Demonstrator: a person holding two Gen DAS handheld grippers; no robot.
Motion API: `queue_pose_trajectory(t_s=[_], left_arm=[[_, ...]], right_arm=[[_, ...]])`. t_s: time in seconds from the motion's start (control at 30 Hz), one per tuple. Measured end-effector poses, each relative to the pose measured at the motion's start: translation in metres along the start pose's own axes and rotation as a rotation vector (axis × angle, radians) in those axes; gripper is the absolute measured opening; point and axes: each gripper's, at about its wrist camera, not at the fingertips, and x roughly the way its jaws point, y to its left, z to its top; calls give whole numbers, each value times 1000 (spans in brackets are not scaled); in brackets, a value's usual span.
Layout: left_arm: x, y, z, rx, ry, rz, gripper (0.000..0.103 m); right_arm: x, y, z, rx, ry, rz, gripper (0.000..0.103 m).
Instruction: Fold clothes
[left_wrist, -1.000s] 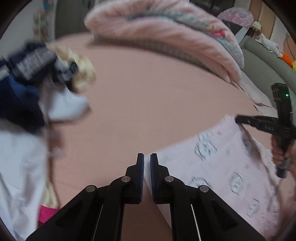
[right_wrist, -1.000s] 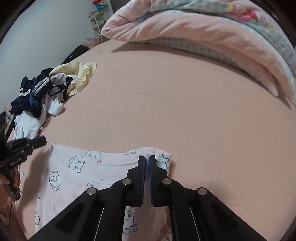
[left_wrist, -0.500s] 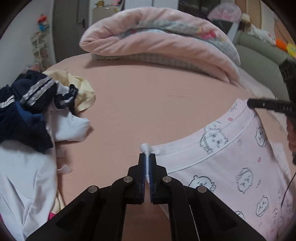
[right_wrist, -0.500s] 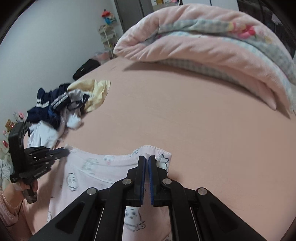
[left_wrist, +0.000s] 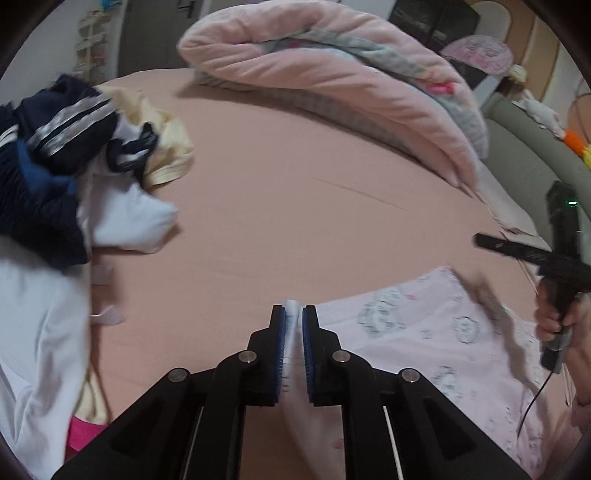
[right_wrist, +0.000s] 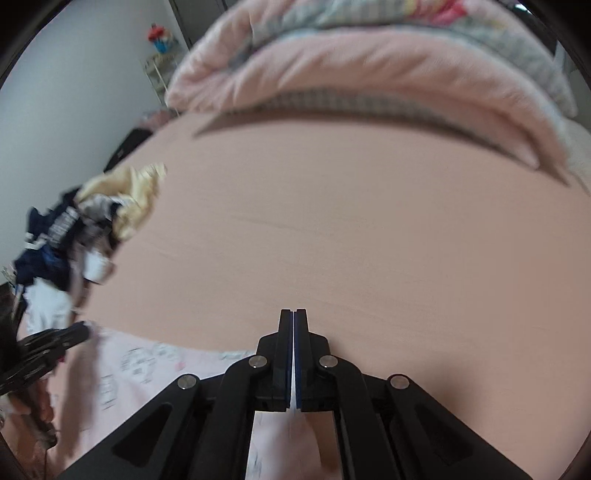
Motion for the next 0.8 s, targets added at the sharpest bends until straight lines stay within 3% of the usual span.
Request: queue_pose_trajectory(t_s=[0.1,0.2,0.3,0.4,0.5,0.6,0.8], left_arm=[[1,-32,-8,97,38,-48,11],[-2,-81,-21,219,74,-91,12],[5,-134,-24,295,115,-169,13],[35,-182,-9,330,148,-195,16],[65,-230,7,366,181,-221,16],[92,-255,10,404,223,-197,16],[143,-290,11,480,306,-119,16]], right_arm=[[-57,-17,-17,25,-3,-45,0],[-98,-49,-55,55,54,-163,0],[-126,-96,-100,110,117,-279,0],[-143,-150,-143,225,158,-353,7],[-147,-183,-167,331,164,-332,27],[-146,-202,-185,394,155,-253,36],[-130,-206,-179,367,105,-190,37]])
